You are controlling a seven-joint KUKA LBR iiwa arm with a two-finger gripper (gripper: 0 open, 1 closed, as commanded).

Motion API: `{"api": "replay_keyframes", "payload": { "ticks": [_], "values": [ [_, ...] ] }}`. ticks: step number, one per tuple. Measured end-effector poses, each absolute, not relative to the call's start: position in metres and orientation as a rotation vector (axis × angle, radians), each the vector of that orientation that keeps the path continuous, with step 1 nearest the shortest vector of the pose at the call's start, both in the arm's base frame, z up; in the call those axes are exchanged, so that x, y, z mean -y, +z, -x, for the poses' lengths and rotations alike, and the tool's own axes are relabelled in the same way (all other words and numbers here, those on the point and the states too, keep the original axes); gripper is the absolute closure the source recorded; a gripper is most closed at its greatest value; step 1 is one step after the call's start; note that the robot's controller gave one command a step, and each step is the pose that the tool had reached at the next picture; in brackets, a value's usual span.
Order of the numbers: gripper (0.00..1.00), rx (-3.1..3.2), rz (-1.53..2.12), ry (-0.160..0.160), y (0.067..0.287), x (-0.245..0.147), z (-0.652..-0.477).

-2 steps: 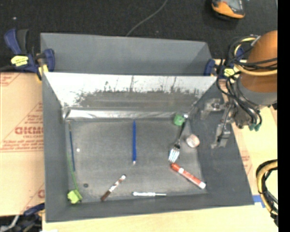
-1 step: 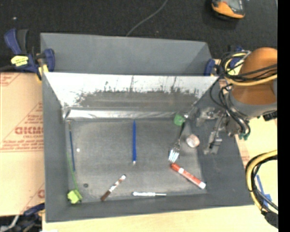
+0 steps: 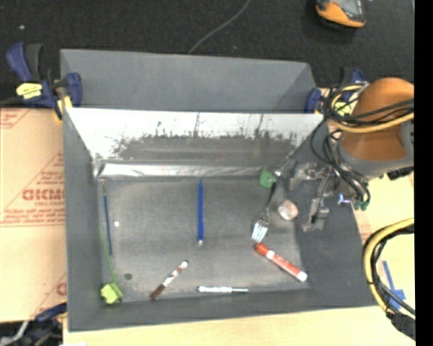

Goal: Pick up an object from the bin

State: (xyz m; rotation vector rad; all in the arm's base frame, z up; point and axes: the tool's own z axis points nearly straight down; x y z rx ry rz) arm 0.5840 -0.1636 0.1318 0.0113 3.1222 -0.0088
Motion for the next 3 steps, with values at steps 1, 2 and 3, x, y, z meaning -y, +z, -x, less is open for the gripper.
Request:
{"api": "replay_keyframes", "payload": {
  "ticks": [1, 2, 3],
  "values": [
    [0.0, -3.128, -0.102, -0.002, 0.12, 0.164, -0.598],
    [0.0, -3.101, 0.409, -0.01, 0.098, 0.152, -0.595],
    [0.0, -3.066, 0.613, -0.01, 0.088, 0.156, -0.586]
  ]
}}
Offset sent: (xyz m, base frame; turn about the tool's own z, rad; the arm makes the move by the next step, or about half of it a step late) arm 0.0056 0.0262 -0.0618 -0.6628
